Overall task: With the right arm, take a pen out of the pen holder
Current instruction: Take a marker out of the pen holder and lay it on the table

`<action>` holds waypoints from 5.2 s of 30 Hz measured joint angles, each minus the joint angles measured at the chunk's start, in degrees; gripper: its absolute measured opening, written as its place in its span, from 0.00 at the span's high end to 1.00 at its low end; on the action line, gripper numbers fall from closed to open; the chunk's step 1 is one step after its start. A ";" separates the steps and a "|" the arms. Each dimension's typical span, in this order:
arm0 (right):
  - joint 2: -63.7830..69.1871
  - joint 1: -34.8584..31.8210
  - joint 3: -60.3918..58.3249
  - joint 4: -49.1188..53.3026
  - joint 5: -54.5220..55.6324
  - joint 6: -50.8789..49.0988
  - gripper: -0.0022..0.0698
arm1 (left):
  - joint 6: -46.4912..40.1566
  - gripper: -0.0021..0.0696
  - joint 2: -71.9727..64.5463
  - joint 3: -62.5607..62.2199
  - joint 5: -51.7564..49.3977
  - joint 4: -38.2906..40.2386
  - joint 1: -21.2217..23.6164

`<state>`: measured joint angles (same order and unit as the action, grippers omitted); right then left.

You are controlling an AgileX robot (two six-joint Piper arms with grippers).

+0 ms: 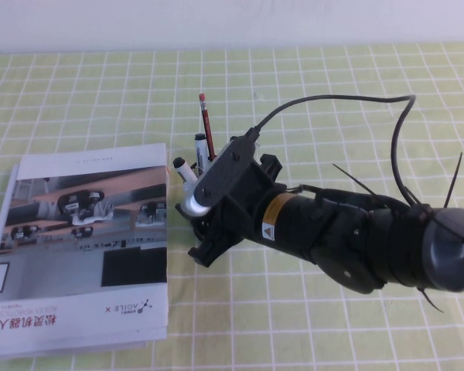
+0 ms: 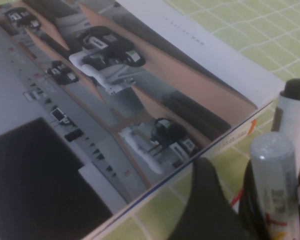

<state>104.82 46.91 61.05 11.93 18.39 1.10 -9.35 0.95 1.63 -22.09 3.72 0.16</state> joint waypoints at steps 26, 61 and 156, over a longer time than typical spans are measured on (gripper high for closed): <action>2.31 0.00 2.29 -3.17 -0.28 2.04 0.69 | 0.00 0.98 0.00 0.00 0.00 0.00 0.00; -6.91 -0.10 2.55 -3.17 -2.74 2.46 0.83 | 0.00 0.98 0.00 0.00 0.00 0.00 0.00; 11.91 -28.63 25.95 -29.49 -67.03 -1.10 0.68 | 0.00 0.98 0.00 0.00 0.00 0.00 0.00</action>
<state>116.73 18.27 86.99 -17.56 -48.65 0.00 -9.35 0.95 1.63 -22.09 3.72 0.16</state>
